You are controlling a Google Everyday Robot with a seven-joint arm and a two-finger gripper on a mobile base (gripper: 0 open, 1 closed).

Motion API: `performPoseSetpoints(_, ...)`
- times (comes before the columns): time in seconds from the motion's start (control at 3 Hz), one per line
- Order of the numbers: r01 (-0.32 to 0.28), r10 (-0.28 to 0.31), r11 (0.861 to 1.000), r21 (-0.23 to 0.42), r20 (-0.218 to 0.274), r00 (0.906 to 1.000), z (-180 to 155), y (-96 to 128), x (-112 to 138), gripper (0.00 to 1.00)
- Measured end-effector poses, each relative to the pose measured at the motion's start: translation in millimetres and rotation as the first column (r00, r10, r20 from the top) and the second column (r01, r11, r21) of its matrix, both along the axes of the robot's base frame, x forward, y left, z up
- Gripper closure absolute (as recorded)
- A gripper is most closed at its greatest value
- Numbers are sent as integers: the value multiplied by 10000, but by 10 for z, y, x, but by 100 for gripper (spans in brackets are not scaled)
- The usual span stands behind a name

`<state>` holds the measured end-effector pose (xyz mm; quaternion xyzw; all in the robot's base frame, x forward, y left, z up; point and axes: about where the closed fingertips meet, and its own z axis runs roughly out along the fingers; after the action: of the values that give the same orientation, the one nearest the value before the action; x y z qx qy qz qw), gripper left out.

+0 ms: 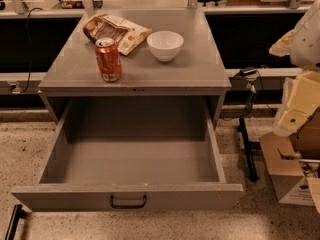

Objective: Place coke can into top drawer

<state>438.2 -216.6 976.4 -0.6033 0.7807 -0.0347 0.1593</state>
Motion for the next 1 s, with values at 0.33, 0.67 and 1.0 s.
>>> performPoseSetpoints(0.33, 0, 0, 10000, 0, 0, 10000, 0, 0, 0, 0)
performPoseSetpoints(0.67, -250, 249, 9996, 91, 117, 9996, 4, 96, 46, 0)
performPoseSetpoints(1.0, -1249, 1250, 9916, 338, -9, 9922, -169, 552, 288, 0)
